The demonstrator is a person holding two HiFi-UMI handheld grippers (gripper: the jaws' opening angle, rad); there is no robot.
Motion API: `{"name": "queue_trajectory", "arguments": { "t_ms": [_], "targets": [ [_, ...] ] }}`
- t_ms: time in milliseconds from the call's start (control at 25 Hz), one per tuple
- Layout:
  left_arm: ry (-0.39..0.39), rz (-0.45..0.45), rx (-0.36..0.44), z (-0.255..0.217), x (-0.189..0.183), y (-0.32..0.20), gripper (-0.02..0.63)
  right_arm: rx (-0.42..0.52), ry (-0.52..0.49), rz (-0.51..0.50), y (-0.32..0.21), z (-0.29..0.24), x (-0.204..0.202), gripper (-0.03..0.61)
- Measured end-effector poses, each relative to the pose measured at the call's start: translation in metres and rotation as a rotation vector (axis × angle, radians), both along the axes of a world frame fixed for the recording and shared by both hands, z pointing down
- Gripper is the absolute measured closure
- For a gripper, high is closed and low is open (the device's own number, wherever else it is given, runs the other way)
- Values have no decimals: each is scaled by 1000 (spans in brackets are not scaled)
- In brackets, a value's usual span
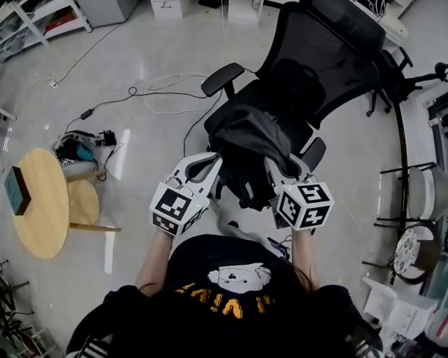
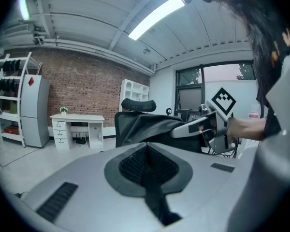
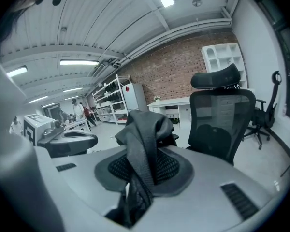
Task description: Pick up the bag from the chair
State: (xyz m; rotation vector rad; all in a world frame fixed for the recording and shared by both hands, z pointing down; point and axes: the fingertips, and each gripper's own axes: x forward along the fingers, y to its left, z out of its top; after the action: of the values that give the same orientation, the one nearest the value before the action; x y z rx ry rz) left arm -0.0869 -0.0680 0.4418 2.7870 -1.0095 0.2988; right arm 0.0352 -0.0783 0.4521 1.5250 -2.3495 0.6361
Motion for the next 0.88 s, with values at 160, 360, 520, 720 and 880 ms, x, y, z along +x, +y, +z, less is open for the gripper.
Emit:
{"name": "queue_trajectory", "arguments": {
  "t_ms": [160,360,520,720,880],
  "targets": [
    [5,-43,9,-4,4,25,604,-2,1,-26,22,4,7,503],
    [2,-73,18,-7,13,53,604,-2,1,-55,47,8,15,503],
    [-2,-74,30,-12,19,67,604,-4,3,-65,59,10,19,503],
    [-13,-69,41,-14,20,73,604,2,5,-68,66,11,21,503],
    [-25,-59,46,-15,22,77,604,13,8,-67,70,9,23,503]
  ]
}}
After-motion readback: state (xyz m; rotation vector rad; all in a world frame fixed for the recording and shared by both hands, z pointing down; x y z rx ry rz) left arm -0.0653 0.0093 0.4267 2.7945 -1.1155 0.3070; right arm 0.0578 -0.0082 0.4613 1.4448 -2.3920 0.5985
